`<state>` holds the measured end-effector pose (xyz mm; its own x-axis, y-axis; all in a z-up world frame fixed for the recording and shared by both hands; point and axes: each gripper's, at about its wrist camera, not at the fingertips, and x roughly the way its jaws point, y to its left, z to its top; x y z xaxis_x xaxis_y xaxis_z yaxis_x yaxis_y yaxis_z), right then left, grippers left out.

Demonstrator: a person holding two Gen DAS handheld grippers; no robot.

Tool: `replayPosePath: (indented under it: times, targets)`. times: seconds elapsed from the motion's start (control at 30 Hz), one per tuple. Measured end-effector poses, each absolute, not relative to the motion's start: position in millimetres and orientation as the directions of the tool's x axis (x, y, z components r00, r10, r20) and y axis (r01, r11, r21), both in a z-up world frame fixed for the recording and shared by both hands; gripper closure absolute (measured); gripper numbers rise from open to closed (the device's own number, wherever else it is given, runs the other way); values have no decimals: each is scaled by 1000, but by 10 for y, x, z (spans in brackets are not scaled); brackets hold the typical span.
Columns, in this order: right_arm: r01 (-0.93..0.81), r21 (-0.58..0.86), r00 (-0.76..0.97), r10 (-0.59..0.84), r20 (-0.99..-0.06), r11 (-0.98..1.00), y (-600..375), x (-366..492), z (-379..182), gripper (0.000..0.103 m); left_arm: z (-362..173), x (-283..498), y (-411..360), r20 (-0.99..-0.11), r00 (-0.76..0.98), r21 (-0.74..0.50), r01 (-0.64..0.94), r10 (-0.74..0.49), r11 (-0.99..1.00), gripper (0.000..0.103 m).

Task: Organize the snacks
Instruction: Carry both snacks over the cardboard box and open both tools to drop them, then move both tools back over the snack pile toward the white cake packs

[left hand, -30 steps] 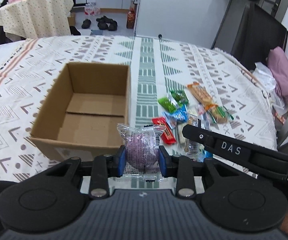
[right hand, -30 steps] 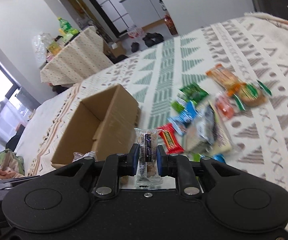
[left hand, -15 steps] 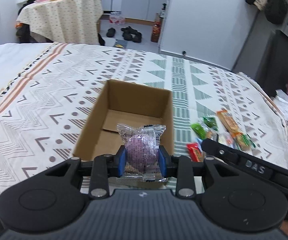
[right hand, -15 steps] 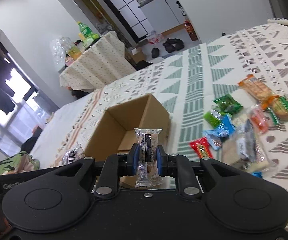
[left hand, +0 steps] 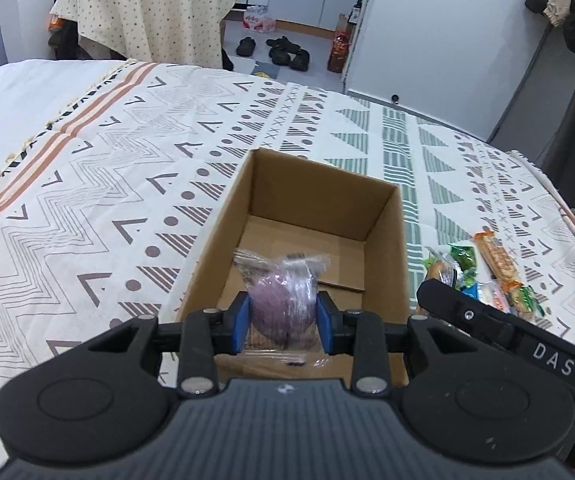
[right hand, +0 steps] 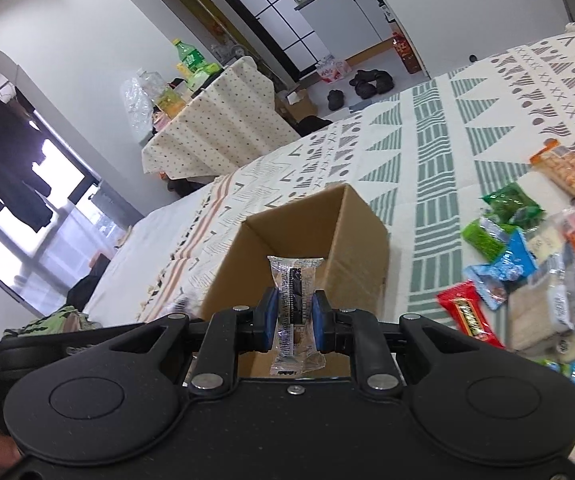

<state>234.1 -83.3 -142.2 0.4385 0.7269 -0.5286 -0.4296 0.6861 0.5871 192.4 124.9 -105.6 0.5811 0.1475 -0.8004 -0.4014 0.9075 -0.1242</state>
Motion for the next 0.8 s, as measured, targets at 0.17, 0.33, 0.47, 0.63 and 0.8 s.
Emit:
replayPosePath:
  times: [0.17,0.33,0.47,0.63,0.8]
  targets:
    - [-433,610,408,747,-524,664,-708,2380,-1463,84,-1071,1942,1312,-812,560,-110,-420,162,901,62]
    - [-445,615,382,759,-527,651,-640,2372,-1456,73,-1063,1911,1323,-816,550,-94,-431,179,897,49]
    - [-414,619,405,744,-531,667,-735,2358,-1431,64,-1019,1888,1282,-808,552,-69,-432,203,899,29]
    - [-368,596,430,699,-571,714,-870,2340,-1389,62,-967,1847,1203,-803,560,-69,-431,207,900,19]
    - [-386,544,441,667,-601,745,-1001,2240,-1260,45,-953,1821,1083,-806,562,-81,-414,184,907,16]
